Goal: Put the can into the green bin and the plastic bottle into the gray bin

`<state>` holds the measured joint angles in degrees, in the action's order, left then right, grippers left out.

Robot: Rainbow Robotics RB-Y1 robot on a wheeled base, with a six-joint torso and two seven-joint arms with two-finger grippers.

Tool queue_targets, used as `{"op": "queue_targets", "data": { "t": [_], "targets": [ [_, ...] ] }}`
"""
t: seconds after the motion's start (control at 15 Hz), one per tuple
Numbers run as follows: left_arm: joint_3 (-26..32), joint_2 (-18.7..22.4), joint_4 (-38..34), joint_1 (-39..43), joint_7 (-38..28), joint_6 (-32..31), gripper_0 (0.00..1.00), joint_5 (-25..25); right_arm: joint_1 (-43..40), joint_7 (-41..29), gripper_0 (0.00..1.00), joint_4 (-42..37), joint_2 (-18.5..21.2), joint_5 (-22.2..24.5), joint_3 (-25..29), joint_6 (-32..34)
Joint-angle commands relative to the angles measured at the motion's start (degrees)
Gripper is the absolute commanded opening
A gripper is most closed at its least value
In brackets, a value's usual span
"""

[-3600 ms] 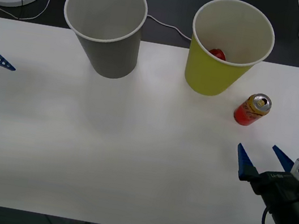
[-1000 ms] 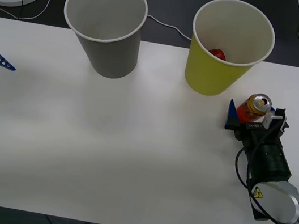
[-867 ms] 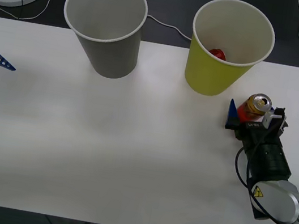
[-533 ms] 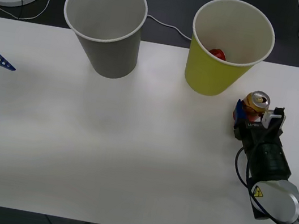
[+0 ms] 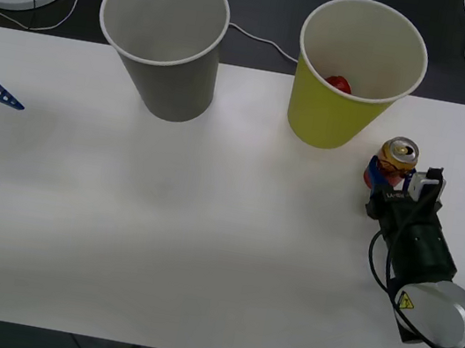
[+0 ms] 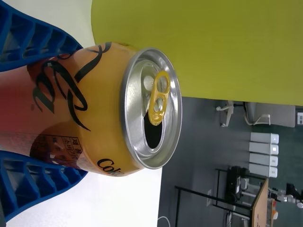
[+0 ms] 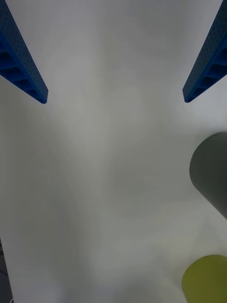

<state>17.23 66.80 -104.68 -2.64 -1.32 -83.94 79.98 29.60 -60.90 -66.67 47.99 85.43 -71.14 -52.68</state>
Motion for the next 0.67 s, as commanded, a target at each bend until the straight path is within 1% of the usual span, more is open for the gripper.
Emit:
{"op": "queue_targets", "data": {
  "t": [0.07,0.27,0.33,0.4,0.53,0.6,0.67],
  "targets": [
    [0.0,0.0,0.0,0.0,0.0,0.0,1.0,0.0,-3.1,0.1,0.0,-5.8,4.7,4.1,3.9,5.2],
    [0.0,0.0,0.0,0.0,0.0,0.0,1.0,0.0,-9.8,0.5,0.0,-14.9,10.7,9.3,12.2,13.1],
    [0.0,0.0,0.0,0.0,0.0,0.0,1.0,0.0,-13.6,0.8,0.0,-19.0,13.1,11.2,16.8,17.4],
    [0.0,0.0,0.0,0.0,0.0,0.0,1.0,0.0,-16.3,1.0,0.0,-21.9,14.6,12.7,20.8,21.1],
    [0.0,0.0,0.0,0.0,0.0,0.0,1.0,0.0,-24.0,1.6,0.0,-28.7,17.1,16.3,31.4,30.8],
    [0.0,0.0,0.0,0.0,0.0,0.0,1.0,0.0,-27.4,1.7,0.0,-31.3,17.4,18.2,36.9,35.8],
    [0.0,0.0,0.0,0.0,0.0,0.0,1.0,0.0,-31.5,1.8,0.0,-34.4,17.4,20.4,43.8,42.0]
  ]
}}
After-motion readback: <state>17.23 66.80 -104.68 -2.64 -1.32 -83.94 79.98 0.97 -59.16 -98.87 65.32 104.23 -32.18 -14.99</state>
